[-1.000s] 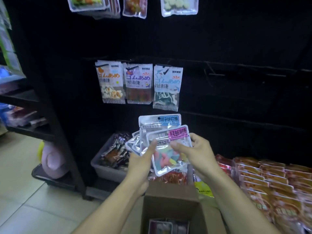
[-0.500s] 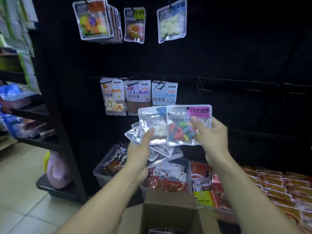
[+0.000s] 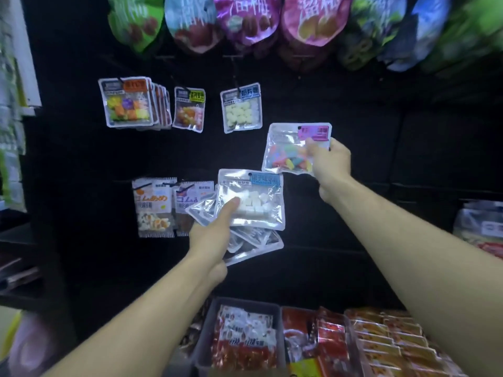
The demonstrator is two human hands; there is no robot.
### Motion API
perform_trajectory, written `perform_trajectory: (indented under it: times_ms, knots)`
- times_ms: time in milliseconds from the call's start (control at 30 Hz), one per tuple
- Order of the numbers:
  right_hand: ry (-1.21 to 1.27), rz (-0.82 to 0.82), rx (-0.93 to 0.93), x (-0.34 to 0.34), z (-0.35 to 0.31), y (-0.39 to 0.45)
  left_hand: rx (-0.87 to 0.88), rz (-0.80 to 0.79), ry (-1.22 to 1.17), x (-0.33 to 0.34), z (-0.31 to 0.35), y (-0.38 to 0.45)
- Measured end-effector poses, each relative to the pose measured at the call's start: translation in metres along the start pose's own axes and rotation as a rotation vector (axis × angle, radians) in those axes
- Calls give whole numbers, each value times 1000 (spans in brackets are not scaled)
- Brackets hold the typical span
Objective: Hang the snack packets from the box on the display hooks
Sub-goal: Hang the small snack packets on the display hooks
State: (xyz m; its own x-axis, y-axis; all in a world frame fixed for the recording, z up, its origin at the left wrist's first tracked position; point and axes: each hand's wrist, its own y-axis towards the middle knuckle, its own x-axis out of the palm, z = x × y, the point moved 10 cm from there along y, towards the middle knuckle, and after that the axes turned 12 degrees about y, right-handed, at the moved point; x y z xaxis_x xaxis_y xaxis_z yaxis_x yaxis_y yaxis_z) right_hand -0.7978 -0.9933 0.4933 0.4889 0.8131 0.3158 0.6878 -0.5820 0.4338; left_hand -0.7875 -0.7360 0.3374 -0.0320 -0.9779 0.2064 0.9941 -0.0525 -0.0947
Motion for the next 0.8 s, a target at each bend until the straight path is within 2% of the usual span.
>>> perform_trajectory:
  times_ms: [133,300,533,800]
  knots:
    - [-15,69,-88,13,-30,42,24,-28,-4,19,30,7]
    - [26,77,-142,32,-55,84,10,-26,-4,27,45,23]
    - [30,152,-81,34,-46,116,2,-11,-43,34,54,34]
    - [-17,149,-66,41,-38,139,1,34,-68,35,53,41]
